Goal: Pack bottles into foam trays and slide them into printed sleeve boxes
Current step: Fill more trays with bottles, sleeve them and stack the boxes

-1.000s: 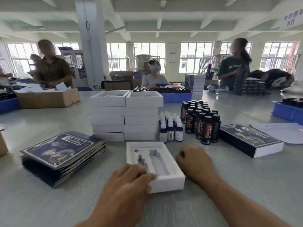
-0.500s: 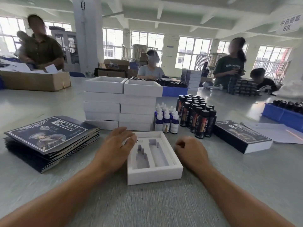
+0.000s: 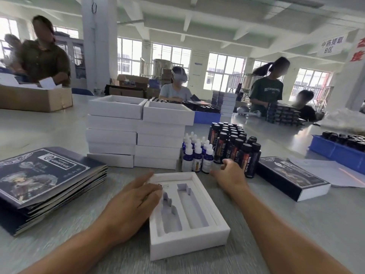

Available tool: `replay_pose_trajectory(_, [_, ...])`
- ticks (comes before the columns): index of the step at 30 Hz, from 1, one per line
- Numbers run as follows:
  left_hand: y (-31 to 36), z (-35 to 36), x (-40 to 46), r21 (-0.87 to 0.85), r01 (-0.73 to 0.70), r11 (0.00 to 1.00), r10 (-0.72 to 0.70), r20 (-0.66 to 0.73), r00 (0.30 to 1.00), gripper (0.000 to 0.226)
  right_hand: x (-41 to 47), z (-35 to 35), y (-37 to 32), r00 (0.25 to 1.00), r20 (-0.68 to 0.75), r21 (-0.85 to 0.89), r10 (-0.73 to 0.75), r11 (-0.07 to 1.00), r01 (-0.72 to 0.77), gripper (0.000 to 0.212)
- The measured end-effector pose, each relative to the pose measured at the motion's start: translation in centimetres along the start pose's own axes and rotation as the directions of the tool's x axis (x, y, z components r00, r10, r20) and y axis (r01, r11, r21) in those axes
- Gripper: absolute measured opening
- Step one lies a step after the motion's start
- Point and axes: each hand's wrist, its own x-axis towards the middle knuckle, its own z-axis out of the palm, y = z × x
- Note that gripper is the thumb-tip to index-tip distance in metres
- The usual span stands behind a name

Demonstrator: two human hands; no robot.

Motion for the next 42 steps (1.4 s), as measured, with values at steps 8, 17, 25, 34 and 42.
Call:
replay_pose_trajectory(8, [0.0, 0.0, -0.1, -0.027, -0.023, 0.999, 0.023, 0.019, 1.000, 0.019, 1.7, 2.1, -0.4, 0.999, -0.023, -0.091, -0.026, 0.996, 0.024, 0.053])
replay_pose_trajectory(17, [1.1, -0.6, 0.3, -0.003, -0.003, 1.000, 0.003, -0.019, 1.000, 0.032, -1.0, -0.3, -2.2, 0.999, -0.004, 0.131, -0.039, 0.991, 0.039, 0.019])
replay_pose_trajectory(25, [1.3, -0.6, -0.6, 0.102, -0.032, 0.994, 0.036, -0.040, 0.999, 0.038, -11.7, -4.0, -6.3, 0.906, 0.260, 0.054, -0.335, 0.941, 0.333, 0.034])
replay_pose_trajectory(34, [1.1, -0.6, -0.5, 0.144, -0.028, 0.989, 0.031, -0.016, 0.999, 0.039, -14.7, -3.4, -6.8, 0.805, 0.411, -0.154, -0.427, 0.838, 0.524, 0.053])
replay_pose_trajectory(42, [1.2, -0.5, -0.4, 0.096, -0.010, 0.995, 0.011, -0.010, 1.000, 0.038, -14.5, -2.8, -6.4, 0.765, 0.473, -0.092, -0.437, 0.839, 0.536, 0.046])
